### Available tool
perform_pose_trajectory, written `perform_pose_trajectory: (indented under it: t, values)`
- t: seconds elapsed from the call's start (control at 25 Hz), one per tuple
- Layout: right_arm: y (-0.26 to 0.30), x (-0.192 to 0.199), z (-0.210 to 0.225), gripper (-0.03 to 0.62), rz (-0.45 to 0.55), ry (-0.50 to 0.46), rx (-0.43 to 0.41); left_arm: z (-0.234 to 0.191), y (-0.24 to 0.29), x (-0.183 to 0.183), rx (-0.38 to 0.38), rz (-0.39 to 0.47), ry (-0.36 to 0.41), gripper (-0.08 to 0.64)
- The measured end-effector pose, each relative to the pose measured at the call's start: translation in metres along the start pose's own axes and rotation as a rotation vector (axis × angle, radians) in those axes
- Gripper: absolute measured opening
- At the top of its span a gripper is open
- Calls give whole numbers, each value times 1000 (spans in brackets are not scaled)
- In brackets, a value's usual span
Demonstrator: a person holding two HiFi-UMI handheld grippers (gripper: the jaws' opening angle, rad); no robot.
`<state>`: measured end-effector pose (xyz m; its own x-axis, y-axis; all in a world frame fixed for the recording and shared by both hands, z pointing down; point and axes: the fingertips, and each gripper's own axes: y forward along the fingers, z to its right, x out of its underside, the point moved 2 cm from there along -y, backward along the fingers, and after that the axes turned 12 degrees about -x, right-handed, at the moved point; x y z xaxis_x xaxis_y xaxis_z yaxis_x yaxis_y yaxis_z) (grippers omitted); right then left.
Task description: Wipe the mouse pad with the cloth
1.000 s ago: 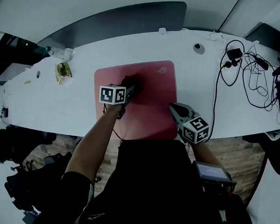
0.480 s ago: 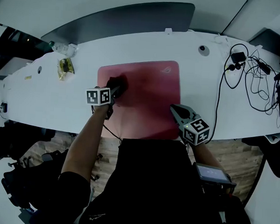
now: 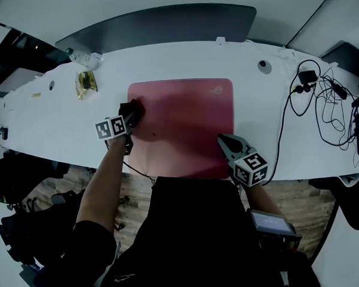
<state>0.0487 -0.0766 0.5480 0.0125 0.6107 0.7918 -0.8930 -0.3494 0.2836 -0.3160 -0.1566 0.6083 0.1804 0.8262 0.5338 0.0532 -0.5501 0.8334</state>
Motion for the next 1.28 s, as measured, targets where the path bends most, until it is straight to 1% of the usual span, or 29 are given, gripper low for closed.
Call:
perform_pose_trajectory:
  t: [0.16,0.28,0.4,0.48,0.64,0.8,0.88,0.96,1.04,1.28]
  values:
    - [4,-1,-4,26,-4,-3,-6,-29,-7,0,-76,26,-75,112]
    - [6,-2,-5,26,-5,-5,-10,-41,-11,0,-121,43,-101,112]
    - [7,-2,-7,26,-2,-6,-12,-41,-14,0,-125,56,-102,111]
    - [6,-2,-6,26,1,-5,-11,-33,-15,-2,-109,63,-81,110]
    - [2,-1,-5,26,7,-4,-6,3,-13,-8,-40,70,-26,110]
    - [-2,-1,-2,26,15,1,-2,59,-13,-17,53,66,39,110]
    - [-4,-1,0,26,18,4,2,90,-8,-16,120,53,67,110]
    - [-6,-2,3,26,22,5,7,120,0,-14,187,41,78,110]
    - [-8,-2,5,26,28,7,13,148,6,-14,235,31,86,110]
    - [-16,-1,13,26,44,23,36,221,23,-17,334,6,136,110]
